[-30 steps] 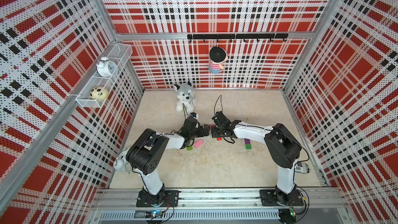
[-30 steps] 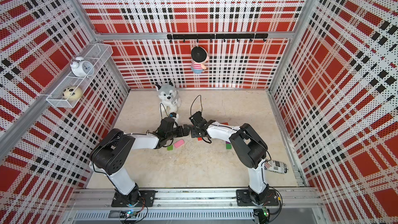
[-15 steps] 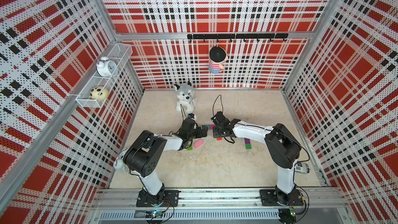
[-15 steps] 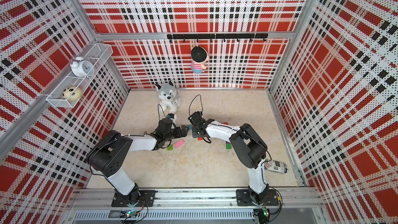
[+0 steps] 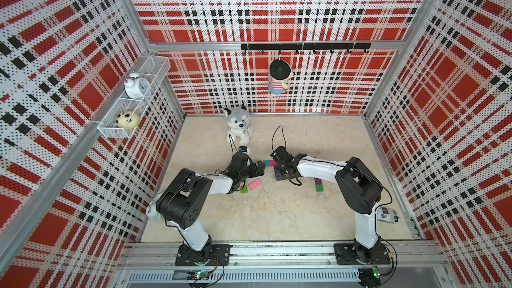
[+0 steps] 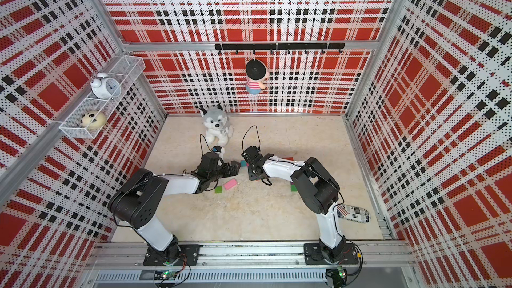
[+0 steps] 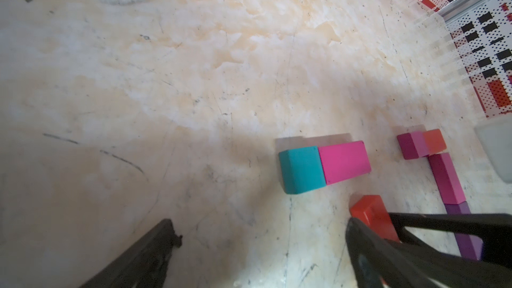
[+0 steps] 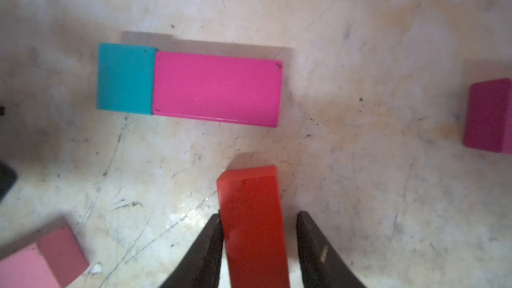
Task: Assemble the number 7 with building blocks
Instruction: Assemble the building block at the center of the board.
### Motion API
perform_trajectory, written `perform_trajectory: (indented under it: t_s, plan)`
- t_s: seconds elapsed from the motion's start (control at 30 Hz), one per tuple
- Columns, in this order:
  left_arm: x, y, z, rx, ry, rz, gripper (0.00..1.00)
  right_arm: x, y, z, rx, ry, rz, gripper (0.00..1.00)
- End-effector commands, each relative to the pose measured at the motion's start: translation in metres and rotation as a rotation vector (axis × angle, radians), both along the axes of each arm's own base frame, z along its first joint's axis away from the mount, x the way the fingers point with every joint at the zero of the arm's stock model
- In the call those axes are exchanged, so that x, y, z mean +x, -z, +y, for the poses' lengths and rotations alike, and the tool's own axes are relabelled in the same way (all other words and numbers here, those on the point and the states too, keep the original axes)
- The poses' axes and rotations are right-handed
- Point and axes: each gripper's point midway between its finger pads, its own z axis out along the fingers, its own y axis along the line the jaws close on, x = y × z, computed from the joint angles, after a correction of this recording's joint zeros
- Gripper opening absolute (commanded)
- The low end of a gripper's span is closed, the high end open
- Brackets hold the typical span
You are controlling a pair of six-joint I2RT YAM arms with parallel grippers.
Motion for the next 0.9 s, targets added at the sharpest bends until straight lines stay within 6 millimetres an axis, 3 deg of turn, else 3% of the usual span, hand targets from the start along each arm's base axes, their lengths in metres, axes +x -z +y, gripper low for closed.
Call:
perform_trajectory:
  t_s: [0.0,0.2,0.87]
  plan:
    - [0.000,-0.005,0.003,-0.002,0.007,-0.022,0.98,-0.003,0.006,0.002,-0.026,-0.014,0.020,0.44]
    - [0.000,-0.004,0.006,-0.004,0.002,-0.018,0.98,-0.001,0.007,0.004,-0.039,-0.019,0.023,0.34]
    - [0.000,0.002,0.006,-0.028,0.019,-0.006,0.98,0.011,0.010,0.010,-0.052,0.042,0.041,0.34]
